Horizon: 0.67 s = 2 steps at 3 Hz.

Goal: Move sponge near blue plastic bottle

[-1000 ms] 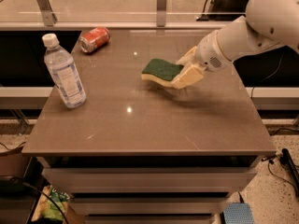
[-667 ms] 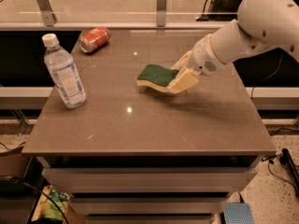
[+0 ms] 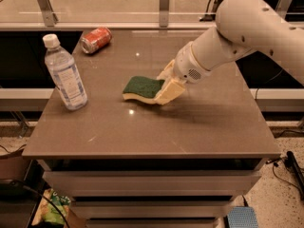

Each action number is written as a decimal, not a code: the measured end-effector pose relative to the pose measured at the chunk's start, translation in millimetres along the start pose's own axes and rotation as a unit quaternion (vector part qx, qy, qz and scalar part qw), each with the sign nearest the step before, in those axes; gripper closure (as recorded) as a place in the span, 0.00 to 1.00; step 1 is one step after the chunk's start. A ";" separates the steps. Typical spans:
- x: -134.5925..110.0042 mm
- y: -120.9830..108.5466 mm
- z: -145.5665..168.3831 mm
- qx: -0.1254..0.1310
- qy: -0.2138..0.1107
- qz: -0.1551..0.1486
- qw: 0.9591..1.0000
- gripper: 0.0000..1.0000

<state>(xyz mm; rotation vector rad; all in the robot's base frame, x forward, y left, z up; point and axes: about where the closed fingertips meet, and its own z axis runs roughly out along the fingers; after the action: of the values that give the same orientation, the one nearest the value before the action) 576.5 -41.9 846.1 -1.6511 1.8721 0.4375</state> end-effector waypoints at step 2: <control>-13.1 4.0 7.0 -0.016 -0.004 -0.021 1.000 1.00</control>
Offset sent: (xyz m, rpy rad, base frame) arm -0.0032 0.0314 0.0070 0.0003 -0.0072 0.1181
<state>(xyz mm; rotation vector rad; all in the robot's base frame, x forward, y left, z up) 574.8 -26.7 848.3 -1.7042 1.8304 0.4579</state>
